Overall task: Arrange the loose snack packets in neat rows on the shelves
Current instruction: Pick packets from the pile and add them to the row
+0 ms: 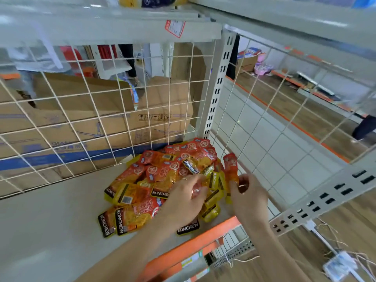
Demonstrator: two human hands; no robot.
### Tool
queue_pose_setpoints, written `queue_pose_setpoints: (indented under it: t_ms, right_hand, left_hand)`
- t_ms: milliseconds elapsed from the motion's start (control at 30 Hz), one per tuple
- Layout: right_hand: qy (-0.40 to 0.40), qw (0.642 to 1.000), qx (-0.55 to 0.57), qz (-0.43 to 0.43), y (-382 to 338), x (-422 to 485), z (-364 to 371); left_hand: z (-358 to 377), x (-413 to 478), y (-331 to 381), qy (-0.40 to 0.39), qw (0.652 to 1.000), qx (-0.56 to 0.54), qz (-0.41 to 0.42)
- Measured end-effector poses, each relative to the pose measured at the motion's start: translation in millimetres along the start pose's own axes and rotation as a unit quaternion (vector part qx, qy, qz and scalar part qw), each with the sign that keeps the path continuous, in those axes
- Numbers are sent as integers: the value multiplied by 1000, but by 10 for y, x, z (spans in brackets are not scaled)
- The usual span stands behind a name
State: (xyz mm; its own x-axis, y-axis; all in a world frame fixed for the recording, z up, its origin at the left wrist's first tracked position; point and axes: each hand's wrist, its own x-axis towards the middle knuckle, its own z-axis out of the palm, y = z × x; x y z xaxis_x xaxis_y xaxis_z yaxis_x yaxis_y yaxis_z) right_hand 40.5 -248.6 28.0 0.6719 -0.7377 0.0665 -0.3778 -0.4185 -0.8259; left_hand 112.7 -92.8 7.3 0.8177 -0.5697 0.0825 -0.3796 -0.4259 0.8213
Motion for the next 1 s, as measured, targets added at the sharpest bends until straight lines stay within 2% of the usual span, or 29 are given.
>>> queue_pose_setpoints:
  t_ms: [67, 100, 200, 267, 333, 400, 467, 533, 600, 700, 867, 933, 1000]
  right_hand:
    - [-21, 995, -12, -99, -113, -131, 17]
    - [-38, 988, -35, -143, -135, -176, 60]
    - [-96, 961, -75, -250, -156, -265, 233]
    - [-147, 944, -57, -290, -170, -314, 317]
    - [-155, 936, -21, -314, -180, -339, 364]
    - [-119, 958, 24, -260, -206, -271, 389]
    - [-109, 985, 27, -131, -281, -90, 413]
    - [-112, 994, -4, -10, -323, 170, 474]
    - [-110, 992, -44, 46, -336, 436, 580]
    - [-141, 977, -136, 83, -361, 718, 783]
    - [-160, 967, -159, 122, -341, 890, 1004]
    - [-123, 974, -158, 105, -312, 872, 1043]
    - [-69, 981, -177, 39, -378, 790, 1014]
  left_hand:
    - [-48, -8, 108, -34, 989, -131, -60]
    - [-64, 1, 138, -42, 973, -211, -84]
    - [-129, 42, 85, 10, 892, -410, -189]
    - [-198, 33, 2, 57, 878, -414, -236]
    - [-274, -1, -103, 105, 878, -379, -272]
    - [-377, -51, -173, 150, 864, -376, -300]
    - [-479, -90, -247, 171, 853, -384, -308]
    - [-580, -135, -290, 194, 847, -388, -308]
    - [-668, -178, -315, 201, 849, -381, -307]
    - [-801, -280, -306, 190, 862, -375, -283]
    - [-1022, -473, -309, 196, 869, -365, -272]
    - [-1106, -539, -346, 216, 860, -371, -274]
    - [-1188, -616, -399, 238, 850, -380, -276]
